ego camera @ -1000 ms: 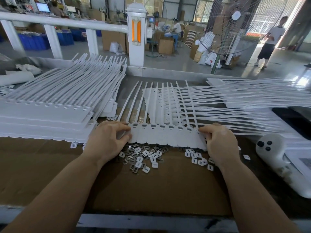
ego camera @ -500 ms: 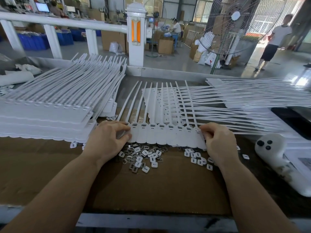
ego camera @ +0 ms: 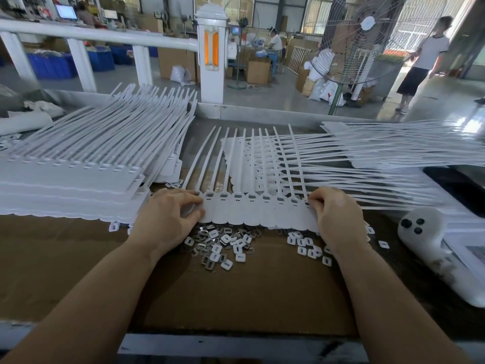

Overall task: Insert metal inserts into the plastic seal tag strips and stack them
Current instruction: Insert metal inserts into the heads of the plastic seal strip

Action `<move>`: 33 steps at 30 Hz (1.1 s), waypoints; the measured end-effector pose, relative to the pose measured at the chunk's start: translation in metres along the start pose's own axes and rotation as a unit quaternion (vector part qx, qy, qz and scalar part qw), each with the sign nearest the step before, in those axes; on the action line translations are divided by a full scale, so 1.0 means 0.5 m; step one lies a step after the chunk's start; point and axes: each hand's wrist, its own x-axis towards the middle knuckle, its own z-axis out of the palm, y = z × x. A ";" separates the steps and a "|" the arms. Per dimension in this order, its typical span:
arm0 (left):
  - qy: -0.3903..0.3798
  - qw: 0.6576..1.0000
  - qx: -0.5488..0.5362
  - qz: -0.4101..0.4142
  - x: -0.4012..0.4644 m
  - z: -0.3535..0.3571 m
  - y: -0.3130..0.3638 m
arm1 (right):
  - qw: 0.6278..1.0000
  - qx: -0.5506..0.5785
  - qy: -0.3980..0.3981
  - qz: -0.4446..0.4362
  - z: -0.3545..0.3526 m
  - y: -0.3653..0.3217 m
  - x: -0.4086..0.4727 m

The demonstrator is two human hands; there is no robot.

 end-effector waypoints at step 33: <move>0.006 1.000 0.003 0.007 0.001 0.003 -0.002 | 0.997 0.024 -0.064 0.034 -0.006 0.005 -0.005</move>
